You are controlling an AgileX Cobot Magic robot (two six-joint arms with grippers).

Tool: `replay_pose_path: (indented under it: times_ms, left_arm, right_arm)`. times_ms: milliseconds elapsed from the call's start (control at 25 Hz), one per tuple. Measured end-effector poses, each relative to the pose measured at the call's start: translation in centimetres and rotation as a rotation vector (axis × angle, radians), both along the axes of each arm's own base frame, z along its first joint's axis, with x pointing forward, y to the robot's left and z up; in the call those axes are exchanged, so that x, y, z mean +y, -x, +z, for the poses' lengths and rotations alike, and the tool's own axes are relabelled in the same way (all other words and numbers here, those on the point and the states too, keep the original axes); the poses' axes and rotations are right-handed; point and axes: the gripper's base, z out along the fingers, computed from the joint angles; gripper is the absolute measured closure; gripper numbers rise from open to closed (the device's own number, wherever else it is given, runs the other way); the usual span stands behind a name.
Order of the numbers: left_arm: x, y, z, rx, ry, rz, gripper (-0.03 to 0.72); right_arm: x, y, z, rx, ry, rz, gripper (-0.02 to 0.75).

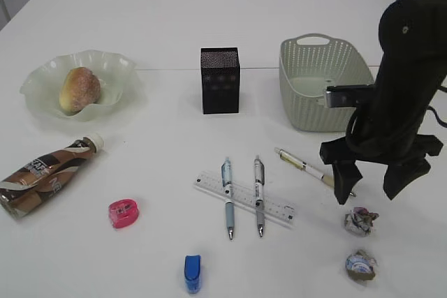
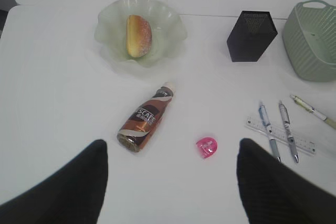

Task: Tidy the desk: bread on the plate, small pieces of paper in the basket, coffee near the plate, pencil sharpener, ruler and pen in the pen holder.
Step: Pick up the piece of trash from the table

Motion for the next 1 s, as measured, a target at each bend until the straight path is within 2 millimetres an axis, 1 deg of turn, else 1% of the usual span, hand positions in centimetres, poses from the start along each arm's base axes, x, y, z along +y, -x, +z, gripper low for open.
replay_pose_path:
  times_ms: [80,200,240,520,640,760,920,1000]
  left_arm:
    - [0.0,0.2,0.1,-0.006,0.004,0.002,0.129]
    - [0.0,0.2,0.1,-0.005,0.005,0.003,0.129]
    - [0.0,0.2,0.0,-0.002,0.005,0.003,0.129]
    - [0.0,0.1,-0.3,0.008,0.003,0.003,0.129]
    - [0.0,0.1,-0.3,0.008,0.003,0.003,0.129]
    - [0.0,0.1,-0.3,0.009,0.003,0.003,0.129]
    - [0.0,0.1,-0.3,0.01,0.003,0.003,0.151]
    - [0.0,0.1,-0.3,0.01,0.003,0.003,0.162]
  right_arm:
    - [0.1,-0.3,-0.8,0.007,0.002,-0.001,0.152]
    - [0.1,-0.5,-1.5,-0.015,-0.001,-0.004,0.153]
    - [0.0,-0.3,-1.8,-0.018,0.001,-0.004,0.131]
    - [-0.3,1.0,-4.3,-0.042,0.004,-0.009,0.152]
    - [-0.4,1.2,-4.8,-0.05,0.004,-0.011,0.152]
    - [-0.4,1.2,-4.8,-0.063,0.003,-0.011,0.153]
    - [-0.4,1.1,-4.9,-0.067,0.002,-0.011,0.138]
    - [-0.4,1.1,-5.0,-0.065,0.002,-0.012,0.146]
